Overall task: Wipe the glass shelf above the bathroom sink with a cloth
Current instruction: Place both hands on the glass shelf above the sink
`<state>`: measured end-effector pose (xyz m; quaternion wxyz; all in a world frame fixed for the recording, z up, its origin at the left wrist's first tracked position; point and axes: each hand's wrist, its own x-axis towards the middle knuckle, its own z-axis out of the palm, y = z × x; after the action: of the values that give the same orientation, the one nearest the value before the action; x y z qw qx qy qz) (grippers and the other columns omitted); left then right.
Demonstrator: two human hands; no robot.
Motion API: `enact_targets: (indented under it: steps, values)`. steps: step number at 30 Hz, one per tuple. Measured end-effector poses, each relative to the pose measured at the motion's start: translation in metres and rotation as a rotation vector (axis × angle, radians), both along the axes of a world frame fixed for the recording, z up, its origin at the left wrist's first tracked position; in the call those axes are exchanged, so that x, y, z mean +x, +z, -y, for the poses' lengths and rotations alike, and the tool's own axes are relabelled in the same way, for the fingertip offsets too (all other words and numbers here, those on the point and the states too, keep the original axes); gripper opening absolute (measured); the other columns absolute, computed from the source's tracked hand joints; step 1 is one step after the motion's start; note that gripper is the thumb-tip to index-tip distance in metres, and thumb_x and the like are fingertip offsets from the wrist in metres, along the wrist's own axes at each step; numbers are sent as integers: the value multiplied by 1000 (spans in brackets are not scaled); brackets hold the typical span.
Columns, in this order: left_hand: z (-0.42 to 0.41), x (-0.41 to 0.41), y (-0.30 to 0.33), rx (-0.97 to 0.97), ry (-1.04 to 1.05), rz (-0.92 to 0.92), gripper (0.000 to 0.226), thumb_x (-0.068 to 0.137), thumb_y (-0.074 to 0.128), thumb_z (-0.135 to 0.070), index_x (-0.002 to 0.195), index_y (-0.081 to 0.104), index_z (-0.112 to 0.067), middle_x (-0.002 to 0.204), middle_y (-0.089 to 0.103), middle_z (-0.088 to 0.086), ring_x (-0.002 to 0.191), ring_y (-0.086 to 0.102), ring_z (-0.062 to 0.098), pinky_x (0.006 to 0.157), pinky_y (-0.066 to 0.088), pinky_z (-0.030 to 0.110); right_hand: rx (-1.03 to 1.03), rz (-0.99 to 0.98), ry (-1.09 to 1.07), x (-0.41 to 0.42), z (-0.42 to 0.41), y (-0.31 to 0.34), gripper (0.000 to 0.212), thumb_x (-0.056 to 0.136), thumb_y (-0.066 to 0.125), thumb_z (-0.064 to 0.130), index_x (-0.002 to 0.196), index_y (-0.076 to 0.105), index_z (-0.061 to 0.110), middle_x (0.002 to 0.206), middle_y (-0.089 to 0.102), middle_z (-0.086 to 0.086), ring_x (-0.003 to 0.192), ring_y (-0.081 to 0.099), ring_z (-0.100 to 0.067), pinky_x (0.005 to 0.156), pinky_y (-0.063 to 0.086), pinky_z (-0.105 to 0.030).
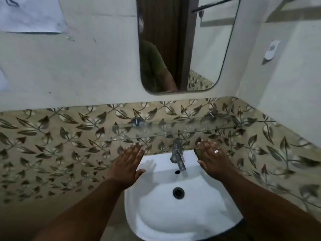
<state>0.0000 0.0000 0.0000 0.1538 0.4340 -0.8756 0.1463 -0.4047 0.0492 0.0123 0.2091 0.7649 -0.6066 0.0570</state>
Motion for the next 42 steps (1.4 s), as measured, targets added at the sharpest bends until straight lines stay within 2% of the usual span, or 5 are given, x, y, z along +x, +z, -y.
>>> enact_targets:
  steps: [4, 18, 24, 33, 42]
  values:
    - [4, -15, -36, 128, 169, -25, 74, 99, 31, -60, 151, 39, -8, 157, 42, 18, 143, 41, 38, 125, 5, 39, -11, 21, -29, -15, 4, -14, 67, 88, 61, 39, 137, 56, -5, 137, 56, -29, 130, 39, -43, 124, 1, -49]
    - [31, -60, -77, 266, 447, -66, 75, 97, 34, -55, 152, 36, -5, 158, 38, 22, 147, 34, 38, 124, -3, 34, 162, -188, -72, -77, 99, -134, 55, 106, 15, 17, 141, 48, -10, 129, 60, -30, 112, 62, -49, 95, 50, -63]
    - [28, -76, -76, 259, 494, -49, 76, 98, 31, -58, 153, 35, -5, 160, 36, 21, 149, 31, 37, 123, 13, 45, 551, 136, -218, -65, 113, -109, 62, 47, 93, 29, 107, 76, 26, 77, 72, -3, 58, 70, -23, 44, 56, -36]
    - [23, -68, -49, 231, 459, -56, 74, 98, 30, -57, 153, 34, -7, 158, 40, 19, 146, 37, 36, 122, 7, 39, 804, 408, -547, -55, 101, -65, 11, 82, 67, 1, 90, 74, 4, 90, 77, -13, 83, 75, -29, 79, 61, -37]
    - [2, -6, -21, 242, 383, 17, 78, 102, 14, -61, 148, 44, -5, 153, 47, 20, 143, 43, 37, 121, 9, 40, 295, 176, -266, -32, 50, -74, 49, 31, 77, -17, 73, 59, 3, 52, 49, -12, 35, 48, -28, 43, 33, -27]
